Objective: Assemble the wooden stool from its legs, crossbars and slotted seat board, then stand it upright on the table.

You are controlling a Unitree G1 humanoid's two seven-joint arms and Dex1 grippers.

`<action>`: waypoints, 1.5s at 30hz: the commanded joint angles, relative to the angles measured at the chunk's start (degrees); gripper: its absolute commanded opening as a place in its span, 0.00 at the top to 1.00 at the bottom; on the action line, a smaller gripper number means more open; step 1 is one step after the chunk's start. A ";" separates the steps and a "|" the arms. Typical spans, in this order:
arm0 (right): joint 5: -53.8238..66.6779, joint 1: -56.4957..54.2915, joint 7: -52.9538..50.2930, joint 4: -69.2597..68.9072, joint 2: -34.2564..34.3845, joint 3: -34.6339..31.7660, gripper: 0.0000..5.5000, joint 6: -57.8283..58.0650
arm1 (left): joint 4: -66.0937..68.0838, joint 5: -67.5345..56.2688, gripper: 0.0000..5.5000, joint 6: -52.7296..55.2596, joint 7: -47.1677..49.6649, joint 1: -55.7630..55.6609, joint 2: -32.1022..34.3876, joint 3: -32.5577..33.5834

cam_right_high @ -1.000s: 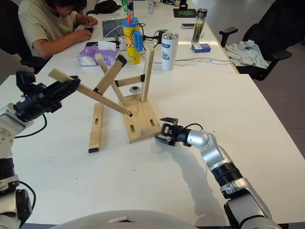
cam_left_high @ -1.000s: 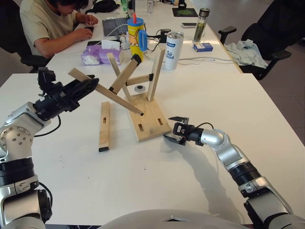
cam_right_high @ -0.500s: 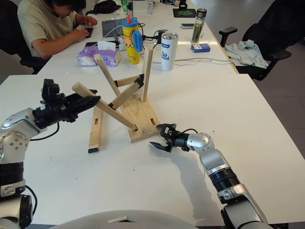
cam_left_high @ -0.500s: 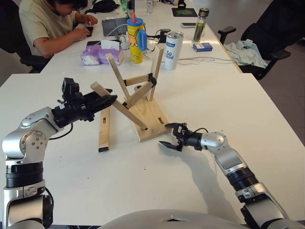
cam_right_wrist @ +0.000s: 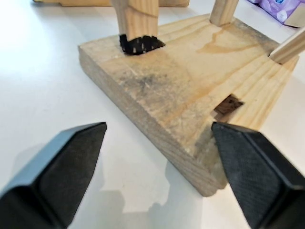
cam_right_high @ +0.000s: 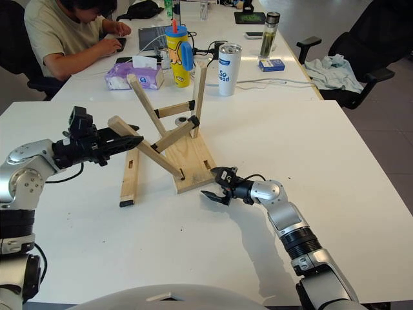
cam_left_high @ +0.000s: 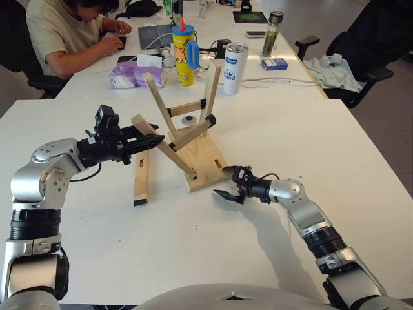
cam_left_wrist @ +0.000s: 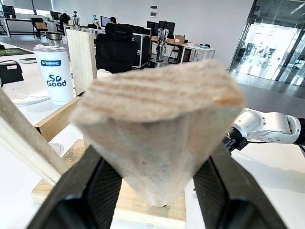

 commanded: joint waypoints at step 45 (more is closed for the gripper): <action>3.57 8.05 -12.92 -14.15 13.66 4.73 0.26 35.05 | -20.83 21.74 0.02 11.19 52.20 25.65 -19.02 1.99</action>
